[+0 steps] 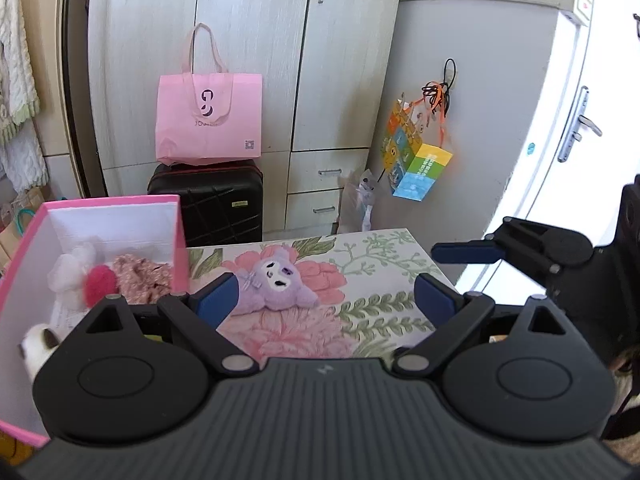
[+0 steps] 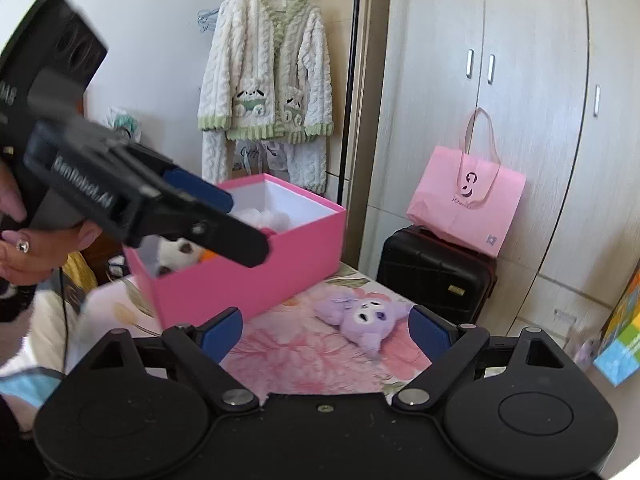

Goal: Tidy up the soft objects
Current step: 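Move both tools toward the purple plush lying on the bed, then close the left tool on the purple plush while the right tool grips its other side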

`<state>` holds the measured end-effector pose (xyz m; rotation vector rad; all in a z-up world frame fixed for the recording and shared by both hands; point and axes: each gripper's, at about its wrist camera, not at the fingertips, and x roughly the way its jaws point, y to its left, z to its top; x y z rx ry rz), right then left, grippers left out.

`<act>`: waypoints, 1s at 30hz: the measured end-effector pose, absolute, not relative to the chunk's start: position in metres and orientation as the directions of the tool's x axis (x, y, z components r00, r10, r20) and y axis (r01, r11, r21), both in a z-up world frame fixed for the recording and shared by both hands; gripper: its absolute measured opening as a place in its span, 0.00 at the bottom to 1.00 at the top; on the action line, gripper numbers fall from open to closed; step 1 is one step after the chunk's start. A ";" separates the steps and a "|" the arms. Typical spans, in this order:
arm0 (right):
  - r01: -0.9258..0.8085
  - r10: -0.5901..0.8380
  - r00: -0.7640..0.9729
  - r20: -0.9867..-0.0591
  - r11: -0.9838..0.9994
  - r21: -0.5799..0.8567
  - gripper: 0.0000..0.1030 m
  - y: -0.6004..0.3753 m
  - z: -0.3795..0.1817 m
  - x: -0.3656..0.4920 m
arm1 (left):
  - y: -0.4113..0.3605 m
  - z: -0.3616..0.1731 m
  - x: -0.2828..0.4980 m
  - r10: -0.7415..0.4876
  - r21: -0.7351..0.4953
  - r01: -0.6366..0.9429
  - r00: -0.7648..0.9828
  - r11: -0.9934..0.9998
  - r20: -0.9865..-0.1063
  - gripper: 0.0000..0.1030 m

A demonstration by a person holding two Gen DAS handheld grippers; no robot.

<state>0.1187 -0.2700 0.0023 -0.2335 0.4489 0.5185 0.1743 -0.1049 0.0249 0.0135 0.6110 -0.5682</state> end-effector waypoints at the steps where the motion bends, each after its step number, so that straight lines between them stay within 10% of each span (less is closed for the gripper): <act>1: -0.524 0.418 0.778 -0.470 0.843 -0.118 0.90 -0.269 -0.002 0.124 | -0.109 0.021 0.179 -0.502 -0.161 0.505 0.670 0.848 -0.547 0.92; 30: -0.602 0.512 0.617 -0.597 0.796 0.061 0.90 -0.271 -0.108 0.294 | -0.153 -0.095 0.306 -0.260 -0.260 0.105 0.680 0.960 -0.685 0.75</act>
